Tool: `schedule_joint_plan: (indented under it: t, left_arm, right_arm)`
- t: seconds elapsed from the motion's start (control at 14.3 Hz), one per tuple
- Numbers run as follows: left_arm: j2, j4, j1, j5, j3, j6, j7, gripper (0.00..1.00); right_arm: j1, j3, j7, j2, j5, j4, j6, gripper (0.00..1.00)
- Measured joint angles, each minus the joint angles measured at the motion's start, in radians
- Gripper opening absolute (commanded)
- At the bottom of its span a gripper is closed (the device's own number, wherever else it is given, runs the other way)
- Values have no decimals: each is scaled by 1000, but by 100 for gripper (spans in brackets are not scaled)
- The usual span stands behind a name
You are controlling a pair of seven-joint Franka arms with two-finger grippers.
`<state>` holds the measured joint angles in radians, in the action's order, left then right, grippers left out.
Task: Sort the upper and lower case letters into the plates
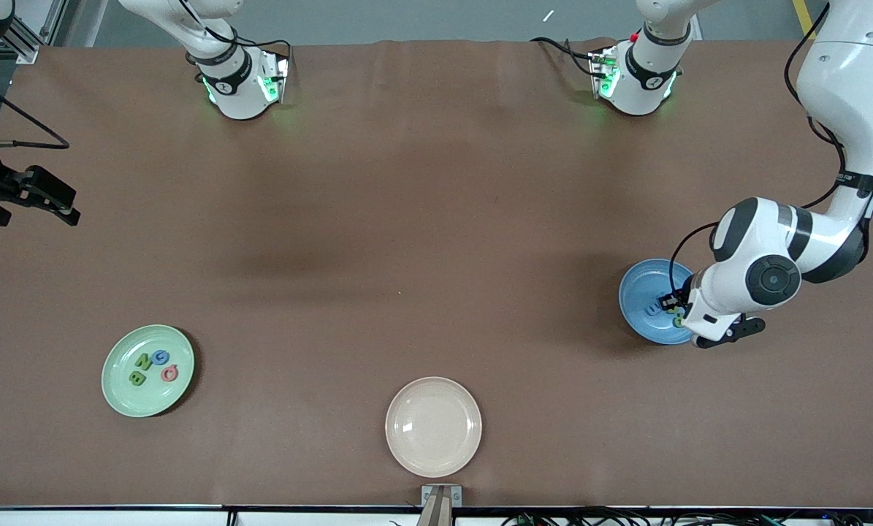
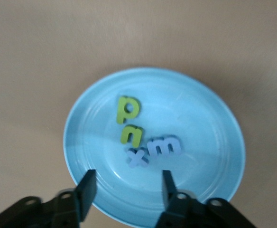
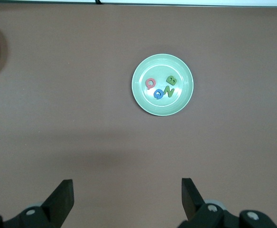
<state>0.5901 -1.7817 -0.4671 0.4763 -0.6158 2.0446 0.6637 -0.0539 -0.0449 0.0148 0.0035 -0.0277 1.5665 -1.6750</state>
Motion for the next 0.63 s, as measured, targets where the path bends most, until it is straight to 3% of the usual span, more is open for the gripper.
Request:
schedule_joint_plan:
  t: [0.28,0.63]
  left_arm:
    - [-67,80,-1,0,-21,-60,-56,100]
    - [-155,287,-10,0,-22,-237,-159,100]
  right_arm:
    - [0,0,0,0,0,-1,0,100]
    - [0,-1,0,0,0,-1,1,100]
